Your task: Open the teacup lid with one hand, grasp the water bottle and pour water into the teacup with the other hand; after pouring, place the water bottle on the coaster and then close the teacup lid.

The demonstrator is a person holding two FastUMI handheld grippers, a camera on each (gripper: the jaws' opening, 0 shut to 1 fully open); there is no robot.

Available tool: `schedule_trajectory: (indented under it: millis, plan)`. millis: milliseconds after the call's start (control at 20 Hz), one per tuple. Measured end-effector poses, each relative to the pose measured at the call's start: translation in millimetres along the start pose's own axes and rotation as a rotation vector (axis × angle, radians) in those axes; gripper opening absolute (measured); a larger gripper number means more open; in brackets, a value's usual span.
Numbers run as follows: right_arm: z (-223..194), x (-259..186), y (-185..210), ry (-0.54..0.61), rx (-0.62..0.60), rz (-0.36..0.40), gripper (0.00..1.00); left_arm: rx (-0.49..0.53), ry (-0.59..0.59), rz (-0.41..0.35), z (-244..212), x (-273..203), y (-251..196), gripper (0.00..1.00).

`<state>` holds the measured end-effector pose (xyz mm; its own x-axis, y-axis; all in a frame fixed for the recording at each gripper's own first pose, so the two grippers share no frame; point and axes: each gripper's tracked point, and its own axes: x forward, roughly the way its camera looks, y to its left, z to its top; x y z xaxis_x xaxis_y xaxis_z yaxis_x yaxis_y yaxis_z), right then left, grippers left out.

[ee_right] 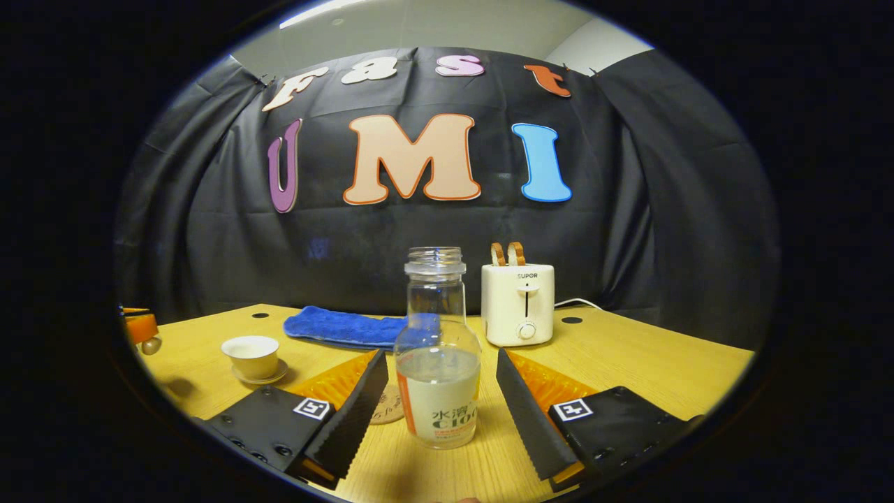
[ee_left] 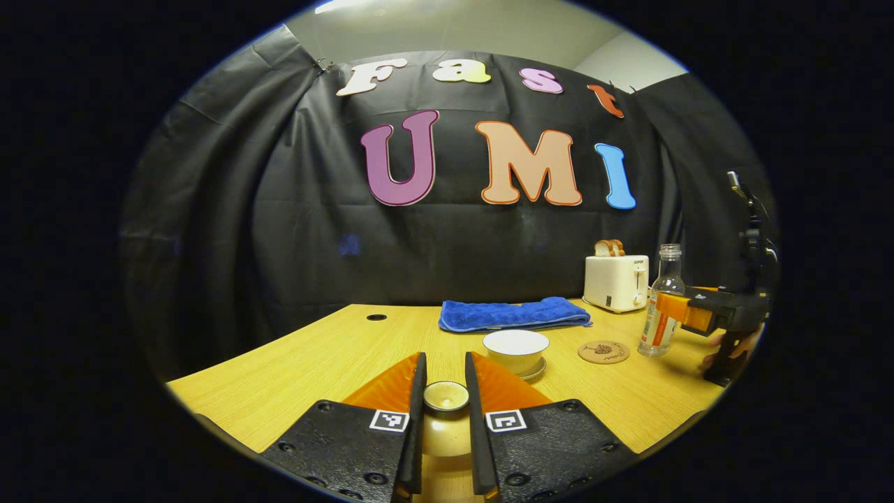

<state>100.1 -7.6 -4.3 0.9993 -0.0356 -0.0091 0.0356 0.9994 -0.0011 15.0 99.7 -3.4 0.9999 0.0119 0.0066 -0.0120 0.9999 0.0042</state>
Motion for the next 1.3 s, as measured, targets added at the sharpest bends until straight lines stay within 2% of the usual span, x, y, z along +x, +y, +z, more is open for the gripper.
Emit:
schedule_trajectory:
  millis: [50, 150, 200, 250, 350, 400, 550, 700, 850, 1050, 1300]
  plan:
    - [0, 5, 0, -0.001, 0.000, -0.008, 0.99, 0.000, 0.000, -0.003, 1, -1, 0, 0.25]
    - [0, 11, 4, 0.001, -0.001, -0.007, 1.00, -0.001, -0.001, -0.007, 1, -2, 0, 0.25]
    - [1, 13, 6, -0.002, 0.000, 0.000, 0.94, 0.000, 0.000, -0.011, 0, -3, -1, 0.25]
    - [0, 15, 8, 0.004, 0.001, 0.003, 0.98, -0.001, 0.000, -0.014, 1, -2, -2, 0.25]
    - [1, 14, 3, 0.005, -0.005, -0.020, 0.79, -0.001, 0.000, -0.015, 0, -1, -1, 0.25]
    - [-1, 15, 3, 0.007, -0.005, -0.024, 0.80, -0.001, 0.000, -0.015, 0, -2, -1, 0.25]
    - [0, 13, 6, 0.010, -0.010, -0.009, 0.72, 0.000, -0.001, -0.020, 0, -2, -1, 0.25]
    - [1, 10, 12, 0.006, -0.036, 0.004, 0.73, -0.001, 0.001, -0.041, -1, -2, -6, 0.25]
    - [6, 10, 28, -0.024, -0.219, 0.028, 0.72, -0.003, 0.000, -0.065, 0, -2, -9, 0.25]
    - [16, 8, 71, -0.094, -0.630, 0.076, 0.72, -0.005, 0.001, -0.090, -1, -1, -12, 0.25]
    - [-2, 24, 127, -0.085, -0.997, 0.197, 0.72, -0.007, 0.002, -0.086, -1, 2, -3, 0.25]
